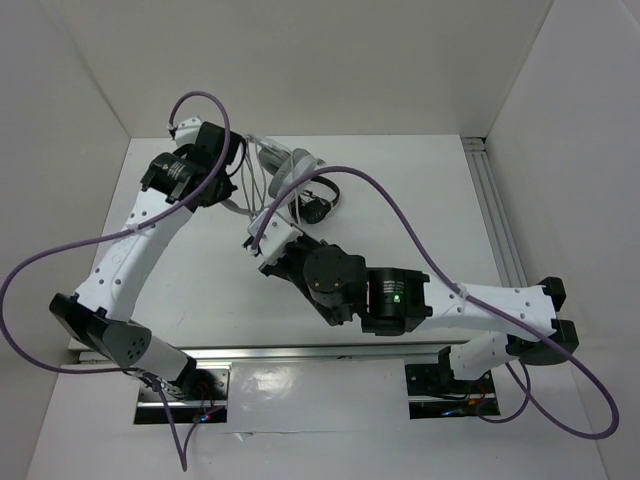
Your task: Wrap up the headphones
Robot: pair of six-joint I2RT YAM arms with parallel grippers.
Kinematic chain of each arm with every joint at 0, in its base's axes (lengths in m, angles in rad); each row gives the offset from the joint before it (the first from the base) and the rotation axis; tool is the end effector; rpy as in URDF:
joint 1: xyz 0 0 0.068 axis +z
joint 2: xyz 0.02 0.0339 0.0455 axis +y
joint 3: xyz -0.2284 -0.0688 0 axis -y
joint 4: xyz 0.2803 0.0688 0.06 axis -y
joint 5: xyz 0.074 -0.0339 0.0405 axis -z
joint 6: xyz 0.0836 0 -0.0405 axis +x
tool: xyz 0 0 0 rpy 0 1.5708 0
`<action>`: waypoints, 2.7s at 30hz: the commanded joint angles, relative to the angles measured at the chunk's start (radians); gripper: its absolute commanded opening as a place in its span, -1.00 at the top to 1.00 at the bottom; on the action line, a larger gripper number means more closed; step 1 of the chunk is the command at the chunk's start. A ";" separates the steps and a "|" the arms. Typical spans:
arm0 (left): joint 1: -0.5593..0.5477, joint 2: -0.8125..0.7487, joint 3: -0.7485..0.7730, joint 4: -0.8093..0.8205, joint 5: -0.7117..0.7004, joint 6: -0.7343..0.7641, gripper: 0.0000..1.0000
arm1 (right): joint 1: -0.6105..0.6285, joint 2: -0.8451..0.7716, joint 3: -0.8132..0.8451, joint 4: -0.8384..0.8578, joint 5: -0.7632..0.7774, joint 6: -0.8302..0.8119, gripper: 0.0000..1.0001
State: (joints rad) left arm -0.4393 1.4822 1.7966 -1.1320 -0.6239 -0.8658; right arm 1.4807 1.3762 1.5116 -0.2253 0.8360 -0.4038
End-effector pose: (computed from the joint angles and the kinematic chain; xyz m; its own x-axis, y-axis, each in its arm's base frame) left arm 0.3328 -0.1025 0.3813 -0.4153 -0.4878 -0.7678 -0.5135 0.8224 -0.2447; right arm 0.0955 0.3679 0.4232 0.2288 -0.3951 -0.8897 -0.5560 0.6971 -0.4526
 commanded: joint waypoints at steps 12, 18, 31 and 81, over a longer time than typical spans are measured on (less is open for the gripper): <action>0.019 0.001 -0.293 0.259 0.013 -0.033 1.00 | 0.053 -0.052 0.067 0.105 0.106 -0.130 1.00; -0.076 -0.031 -0.397 0.284 -0.004 0.086 1.00 | -0.078 -0.075 0.019 0.158 0.106 -0.127 1.00; -0.291 -0.098 -0.589 0.347 0.167 0.327 1.00 | -0.250 -0.072 -0.024 0.629 0.190 -0.455 1.00; -0.496 -0.401 -0.062 0.230 0.256 0.430 1.00 | -0.978 0.127 -0.281 0.342 -1.013 0.374 1.00</action>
State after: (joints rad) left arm -0.9211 1.1038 1.6676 -1.0119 -0.4629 -0.4213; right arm 0.5251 1.4704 1.2636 0.0208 0.0307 -0.1238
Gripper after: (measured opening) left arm 0.186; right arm 0.007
